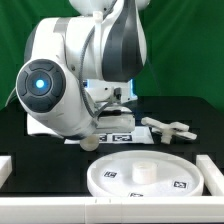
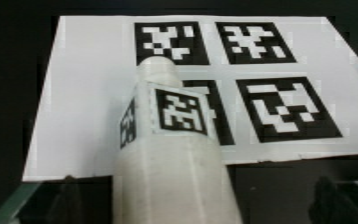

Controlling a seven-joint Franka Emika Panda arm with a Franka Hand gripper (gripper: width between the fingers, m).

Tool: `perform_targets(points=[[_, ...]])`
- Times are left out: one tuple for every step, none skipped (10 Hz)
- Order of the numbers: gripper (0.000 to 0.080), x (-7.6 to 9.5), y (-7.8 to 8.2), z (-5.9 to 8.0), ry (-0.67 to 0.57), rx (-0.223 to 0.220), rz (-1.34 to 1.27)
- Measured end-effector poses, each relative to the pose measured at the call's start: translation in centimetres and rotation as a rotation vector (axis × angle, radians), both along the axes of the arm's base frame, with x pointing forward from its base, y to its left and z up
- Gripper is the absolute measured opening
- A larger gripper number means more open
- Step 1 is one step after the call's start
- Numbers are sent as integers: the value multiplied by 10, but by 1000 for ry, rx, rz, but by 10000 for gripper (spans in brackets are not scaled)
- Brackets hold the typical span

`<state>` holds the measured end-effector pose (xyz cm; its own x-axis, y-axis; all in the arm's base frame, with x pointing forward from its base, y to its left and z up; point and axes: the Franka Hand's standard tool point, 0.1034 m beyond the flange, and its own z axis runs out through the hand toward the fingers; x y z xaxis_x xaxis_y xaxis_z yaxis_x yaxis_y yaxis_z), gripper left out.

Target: Assemble round table

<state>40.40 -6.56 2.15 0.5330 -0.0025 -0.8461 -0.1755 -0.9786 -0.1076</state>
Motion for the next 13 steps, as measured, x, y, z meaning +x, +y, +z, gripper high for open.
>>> perform_targets(points=[[649, -4, 0, -6, 15, 1, 1], [649, -7, 1, -11, 22, 2, 2], [649, -7, 1, -13, 13, 6, 5], [649, -7, 2, -14, 13, 6, 7], [649, -7, 3, -14, 13, 9, 10], [524, -7, 3, -14, 12, 11, 12], [401, -7, 3, -14, 12, 12, 13], [401, -7, 3, -13, 12, 13, 14], [404, -7, 5, -13, 12, 13, 17], [404, -2, 15, -7, 7, 7, 25], [404, 7, 32, 12, -11, 16, 55], [404, 14, 45, 31, -21, 29, 73], [404, 25, 53, 47, -75, 42, 47]])
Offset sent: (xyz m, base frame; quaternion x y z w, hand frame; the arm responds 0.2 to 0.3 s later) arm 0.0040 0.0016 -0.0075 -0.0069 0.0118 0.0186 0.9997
